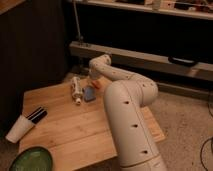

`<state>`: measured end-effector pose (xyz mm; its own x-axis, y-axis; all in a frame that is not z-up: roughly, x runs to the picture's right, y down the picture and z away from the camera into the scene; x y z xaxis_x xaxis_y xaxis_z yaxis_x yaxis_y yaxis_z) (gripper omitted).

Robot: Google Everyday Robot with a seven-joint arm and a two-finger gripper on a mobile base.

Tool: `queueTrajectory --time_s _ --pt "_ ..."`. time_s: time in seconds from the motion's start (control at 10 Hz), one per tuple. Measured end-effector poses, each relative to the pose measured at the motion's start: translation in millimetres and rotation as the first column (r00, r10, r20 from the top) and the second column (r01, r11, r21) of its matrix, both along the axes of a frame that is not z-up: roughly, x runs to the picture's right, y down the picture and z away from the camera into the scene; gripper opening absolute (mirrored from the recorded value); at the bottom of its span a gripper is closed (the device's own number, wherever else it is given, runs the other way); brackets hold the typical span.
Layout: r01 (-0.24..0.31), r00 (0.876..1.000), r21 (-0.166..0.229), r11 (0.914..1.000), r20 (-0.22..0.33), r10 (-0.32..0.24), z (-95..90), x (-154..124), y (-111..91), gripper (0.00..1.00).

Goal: Drag the pepper across the table

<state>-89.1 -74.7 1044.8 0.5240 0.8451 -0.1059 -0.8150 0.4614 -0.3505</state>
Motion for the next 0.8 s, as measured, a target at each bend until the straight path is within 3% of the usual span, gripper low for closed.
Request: queueTrajectory --time_s 0.5,0.7,0.8 --pt "0.003 1.000 0.009 1.0000 -0.001 -0.003 1.0 -3.1 -3.1 0.56" --pt "0.001 1.000 0.008 1.0000 0.003 -0.001 2.0 -3.9 -3.5 0.37" --pt "-0.001 1.000 0.003 1.0000 0.006 0.001 2.6 -4.8 -2.5 0.33"
